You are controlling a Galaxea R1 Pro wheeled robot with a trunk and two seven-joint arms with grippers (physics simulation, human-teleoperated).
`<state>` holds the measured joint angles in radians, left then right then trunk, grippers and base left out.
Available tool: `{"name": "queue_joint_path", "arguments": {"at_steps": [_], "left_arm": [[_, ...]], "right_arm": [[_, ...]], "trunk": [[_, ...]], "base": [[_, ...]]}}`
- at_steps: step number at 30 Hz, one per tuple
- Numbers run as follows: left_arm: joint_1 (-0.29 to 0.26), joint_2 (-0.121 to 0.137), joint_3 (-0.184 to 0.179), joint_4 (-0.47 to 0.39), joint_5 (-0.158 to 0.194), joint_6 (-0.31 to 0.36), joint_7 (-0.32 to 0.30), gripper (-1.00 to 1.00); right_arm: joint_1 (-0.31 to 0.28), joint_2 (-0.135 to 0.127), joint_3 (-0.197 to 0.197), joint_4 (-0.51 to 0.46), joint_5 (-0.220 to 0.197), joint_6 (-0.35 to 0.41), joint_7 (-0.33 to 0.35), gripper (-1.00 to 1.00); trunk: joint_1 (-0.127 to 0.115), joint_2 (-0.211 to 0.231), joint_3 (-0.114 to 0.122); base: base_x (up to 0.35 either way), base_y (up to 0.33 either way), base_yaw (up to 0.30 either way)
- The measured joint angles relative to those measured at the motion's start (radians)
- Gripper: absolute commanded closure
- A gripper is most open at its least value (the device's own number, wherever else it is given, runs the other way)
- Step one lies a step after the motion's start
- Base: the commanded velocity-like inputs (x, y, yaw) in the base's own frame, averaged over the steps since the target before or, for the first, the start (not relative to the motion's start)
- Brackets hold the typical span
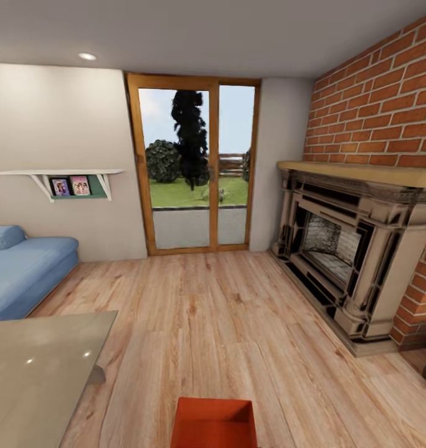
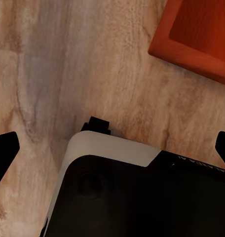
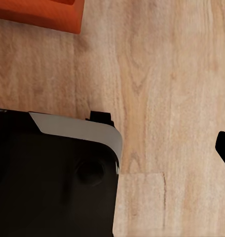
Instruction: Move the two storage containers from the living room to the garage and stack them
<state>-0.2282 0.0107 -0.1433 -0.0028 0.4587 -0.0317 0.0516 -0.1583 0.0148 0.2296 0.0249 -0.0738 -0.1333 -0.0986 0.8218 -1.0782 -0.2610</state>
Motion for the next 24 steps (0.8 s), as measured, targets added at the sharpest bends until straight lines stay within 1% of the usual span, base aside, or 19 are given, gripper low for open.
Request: {"name": "queue_joint_path", "arguments": {"at_steps": [24], "left_arm": [[0.0,0.0,0.0,0.0,0.0,0.0,0.0,-1.0]], "right_arm": [[0.0,-0.003,0.001,0.0,0.001,-0.001,0.002,-1.0]], "trunk": [[0.0,0.0,0.0]], "base": [[0.0,0.0,-0.006]]}}
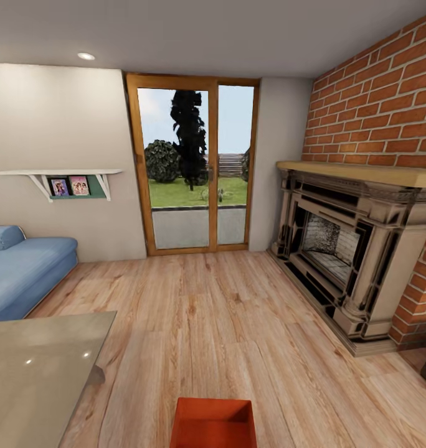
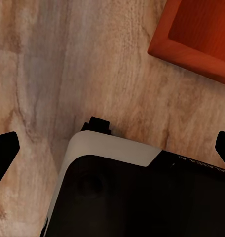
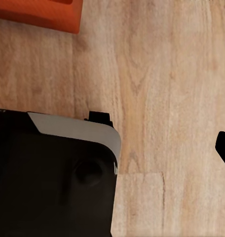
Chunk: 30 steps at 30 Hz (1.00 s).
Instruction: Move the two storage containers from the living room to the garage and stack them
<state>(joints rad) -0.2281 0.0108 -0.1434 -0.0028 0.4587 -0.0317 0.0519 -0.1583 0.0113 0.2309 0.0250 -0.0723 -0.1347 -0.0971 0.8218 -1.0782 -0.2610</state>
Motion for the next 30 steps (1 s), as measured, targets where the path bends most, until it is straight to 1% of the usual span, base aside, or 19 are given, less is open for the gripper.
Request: {"name": "queue_joint_path", "arguments": {"at_steps": [9,15,17,20,30], "left_arm": [[0.0,0.001,0.0,0.0,-0.001,0.0,0.006,-1.0],[0.0,0.003,-0.002,0.0,-0.001,0.001,0.007,-1.0],[0.0,0.002,-0.004,-0.001,-0.009,0.0,0.006,-1.0],[0.0,0.003,-0.004,-0.001,-0.008,0.0,0.006,-1.0],[0.0,0.003,-0.003,-0.002,-0.007,0.0,0.005,-1.0]], "right_arm": [[0.0,0.005,-0.001,0.003,-0.001,0.009,-0.003,-1.0],[0.0,0.006,-0.001,0.003,-0.001,0.011,-0.002,-1.0],[0.0,0.006,-0.002,0.002,-0.001,0.006,-0.002,-1.0],[0.0,0.005,-0.004,0.002,-0.003,0.002,-0.002,-1.0],[0.0,-0.003,-0.006,0.002,-0.01,0.0,0.0,-1.0]], "trunk": [[0.0,0.0,-0.002],[0.0,0.0,-0.01],[0.0,0.0,-0.013],[0.0,0.0,-0.018],[0.0,0.0,-0.034]], "base": [[0.0,0.0,0.0],[0.0,0.0,0.0],[0.0,0.0,0.0],[0.0,0.0,0.0],[0.0,0.0,0.0]]}}
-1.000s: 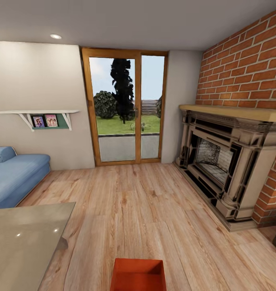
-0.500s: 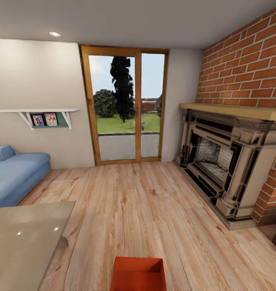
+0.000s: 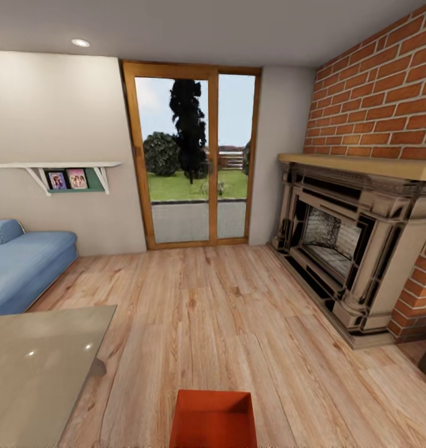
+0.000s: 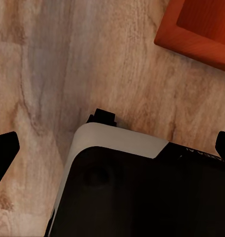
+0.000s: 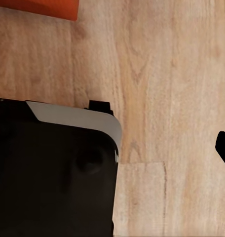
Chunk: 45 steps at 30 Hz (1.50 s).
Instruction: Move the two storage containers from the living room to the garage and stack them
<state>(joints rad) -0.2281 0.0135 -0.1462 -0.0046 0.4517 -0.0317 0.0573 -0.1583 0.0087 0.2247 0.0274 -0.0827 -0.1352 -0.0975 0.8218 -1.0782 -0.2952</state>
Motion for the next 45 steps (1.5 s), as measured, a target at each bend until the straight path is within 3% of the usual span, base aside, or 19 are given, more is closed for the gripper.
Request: {"name": "queue_joint_path", "arguments": {"at_steps": [45], "left_arm": [[0.0,0.0,-0.005,0.0,-0.001,0.0,0.0,-1.0]], "right_arm": [[0.0,-0.006,0.002,0.0,0.002,0.0,-0.001,-1.0]], "trunk": [[0.0,0.0,-0.073]], "base": [[0.0,0.0,0.0]]}}
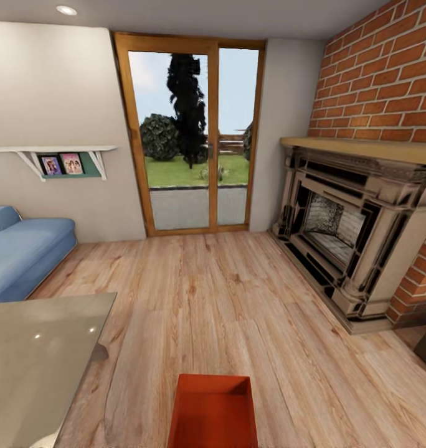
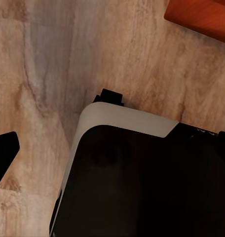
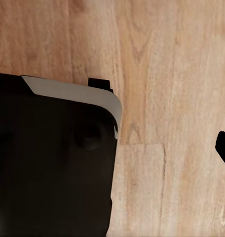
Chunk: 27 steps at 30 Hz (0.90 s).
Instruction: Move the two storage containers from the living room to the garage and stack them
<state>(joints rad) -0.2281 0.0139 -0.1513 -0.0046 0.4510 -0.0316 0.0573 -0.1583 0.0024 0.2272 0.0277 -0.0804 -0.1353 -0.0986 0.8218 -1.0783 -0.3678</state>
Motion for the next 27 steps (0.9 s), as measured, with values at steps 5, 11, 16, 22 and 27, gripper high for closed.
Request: {"name": "queue_joint_path", "arguments": {"at_steps": [5,11,16,22,27], "left_arm": [[0.0,0.0,-0.001,0.0,0.0,0.0,0.0,-1.0],[0.0,0.0,0.0,0.0,0.0,0.0,0.0,-1.0],[0.0,0.0,-0.001,0.0,0.0,0.0,0.0,-1.0],[0.0,0.0,0.0,0.0,0.0,0.0,0.0,-1.0],[0.0,0.0,-0.001,0.0,0.0,0.0,0.0,-1.0]], "right_arm": [[0.0,0.002,-0.001,0.0,-0.002,0.0,-0.001,-1.0],[0.0,0.002,0.001,0.001,0.002,0.001,0.001,-1.0],[0.0,0.002,0.0,0.001,0.002,0.001,0.001,-1.0],[0.0,0.0,-0.001,0.0,-0.001,0.002,0.0,-1.0],[0.0,0.0,0.0,0.0,0.0,0.002,0.0,-1.0]], "trunk": [[0.0,0.0,-0.008],[0.0,0.0,-0.018],[0.0,0.0,-0.026],[0.0,0.0,-0.035],[0.0,0.0,-0.044]], "base": [[0.0,0.0,0.0],[0.0,0.0,0.0],[0.0,0.0,0.0],[0.0,0.0,0.0],[0.0,0.0,0.0]]}}
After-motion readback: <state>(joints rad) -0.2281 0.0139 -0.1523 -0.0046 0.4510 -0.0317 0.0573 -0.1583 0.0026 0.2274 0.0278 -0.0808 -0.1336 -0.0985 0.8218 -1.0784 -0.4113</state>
